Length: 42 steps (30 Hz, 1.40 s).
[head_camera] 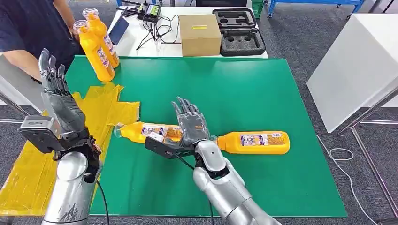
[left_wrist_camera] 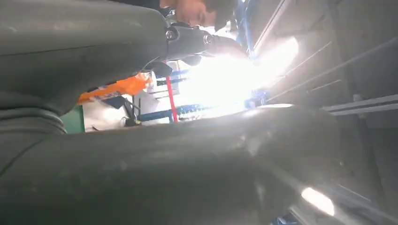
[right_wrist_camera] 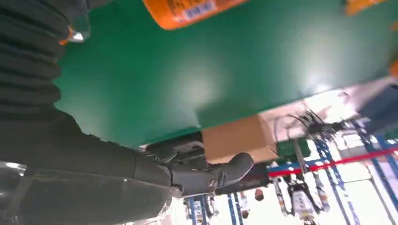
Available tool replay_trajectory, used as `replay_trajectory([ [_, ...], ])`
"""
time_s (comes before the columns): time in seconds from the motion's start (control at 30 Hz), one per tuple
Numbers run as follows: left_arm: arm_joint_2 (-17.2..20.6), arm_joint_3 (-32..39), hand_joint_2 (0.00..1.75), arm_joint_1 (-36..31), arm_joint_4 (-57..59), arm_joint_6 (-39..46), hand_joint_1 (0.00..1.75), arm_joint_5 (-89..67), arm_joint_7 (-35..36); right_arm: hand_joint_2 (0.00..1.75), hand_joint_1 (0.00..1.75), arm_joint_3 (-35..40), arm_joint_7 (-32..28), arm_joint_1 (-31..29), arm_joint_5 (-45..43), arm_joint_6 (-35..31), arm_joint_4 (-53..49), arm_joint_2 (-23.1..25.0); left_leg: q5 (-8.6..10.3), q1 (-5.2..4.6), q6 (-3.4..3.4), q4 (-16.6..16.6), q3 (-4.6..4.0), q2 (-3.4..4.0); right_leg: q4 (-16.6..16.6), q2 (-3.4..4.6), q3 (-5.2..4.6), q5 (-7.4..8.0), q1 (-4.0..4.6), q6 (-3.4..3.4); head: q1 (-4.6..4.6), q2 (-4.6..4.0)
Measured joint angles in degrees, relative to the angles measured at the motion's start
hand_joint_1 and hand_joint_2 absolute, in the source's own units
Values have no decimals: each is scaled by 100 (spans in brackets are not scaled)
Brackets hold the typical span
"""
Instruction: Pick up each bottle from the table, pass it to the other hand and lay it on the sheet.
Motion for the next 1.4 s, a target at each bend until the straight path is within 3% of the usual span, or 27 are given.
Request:
replay_trajectory([
  [0.03,0,4,0,-2,0,-26,0,-7,9,175,0,35,7,25,-55,85,-197,-13,0,0,0,0,0,1,0,0,-1,0,0,0,-2,0],
  [0.27,-7,0,0,-380,321,-179,0,61,-31,175,0,301,195,31,-269,236,-594,-116,0,0,0,0,-3,1,0,1,-2,1,0,0,-2,0],
  [0.9,35,2,0,-283,404,112,0,219,-118,175,0,1307,133,-669,-1442,-159,2199,203,1,0,1,-1,-10,-4,2,0,-3,0,-3,0,-2,0],
  [1.4,76,87,0,90,30,129,0,197,-116,175,0,1659,1178,-888,-511,-1028,3271,197,1,-1,1,-1,-9,-1,2,0,-5,0,-3,0,-2,0],
])
